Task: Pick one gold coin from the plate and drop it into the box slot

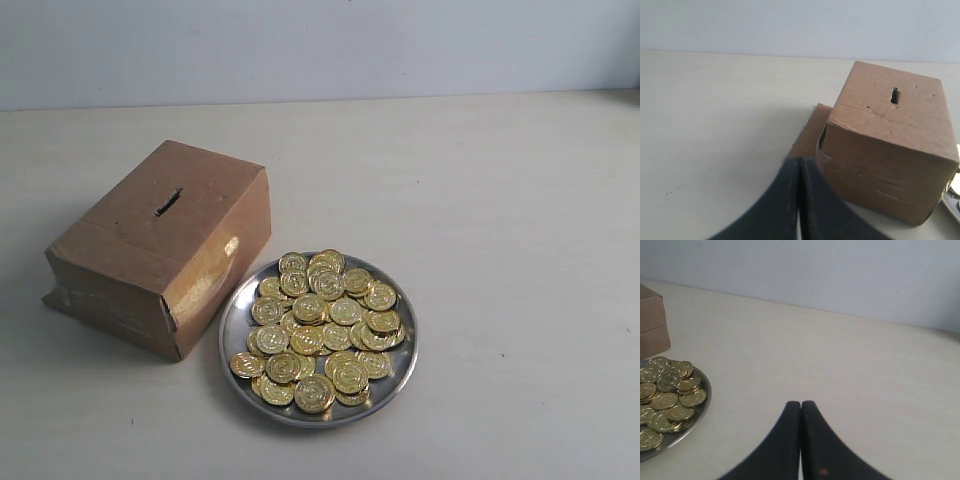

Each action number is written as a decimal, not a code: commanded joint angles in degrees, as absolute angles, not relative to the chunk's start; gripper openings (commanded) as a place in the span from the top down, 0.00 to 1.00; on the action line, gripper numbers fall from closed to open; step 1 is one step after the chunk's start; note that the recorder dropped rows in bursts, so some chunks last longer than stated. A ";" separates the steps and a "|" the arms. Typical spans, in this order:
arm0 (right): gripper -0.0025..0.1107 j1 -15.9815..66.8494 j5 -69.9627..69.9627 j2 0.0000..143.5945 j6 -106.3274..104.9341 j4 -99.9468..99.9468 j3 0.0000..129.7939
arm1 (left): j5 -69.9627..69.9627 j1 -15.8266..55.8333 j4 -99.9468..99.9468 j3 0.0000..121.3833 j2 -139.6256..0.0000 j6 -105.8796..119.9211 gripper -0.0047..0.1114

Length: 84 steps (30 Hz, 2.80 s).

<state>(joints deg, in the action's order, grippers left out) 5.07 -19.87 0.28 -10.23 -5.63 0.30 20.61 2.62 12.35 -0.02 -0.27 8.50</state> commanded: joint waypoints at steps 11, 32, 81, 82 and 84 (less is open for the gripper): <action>0.98 5.24 -19.65 0.00 -10.53 -5.09 0.00 | 19.97 2.57 12.81 0.00 0.00 8.85 0.96; 0.98 0.65 -19.65 0.00 -10.40 -4.55 0.00 | 19.97 2.57 12.81 0.00 0.00 8.85 0.96; 0.98 0.64 -19.65 0.00 -10.28 -4.55 0.00 | 19.97 2.45 10.12 0.00 0.00 8.85 0.96; 0.98 0.64 -19.65 0.00 -10.28 -4.55 0.00 | 19.97 2.45 10.12 0.00 0.00 8.85 0.96; 0.98 0.64 -19.65 0.00 -10.28 -4.55 0.00 | 19.97 2.45 10.12 0.00 0.00 8.85 0.96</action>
<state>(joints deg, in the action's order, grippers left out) 0.87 -19.87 0.28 -10.23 -5.05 0.30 20.61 2.62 10.08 -0.02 -0.27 8.59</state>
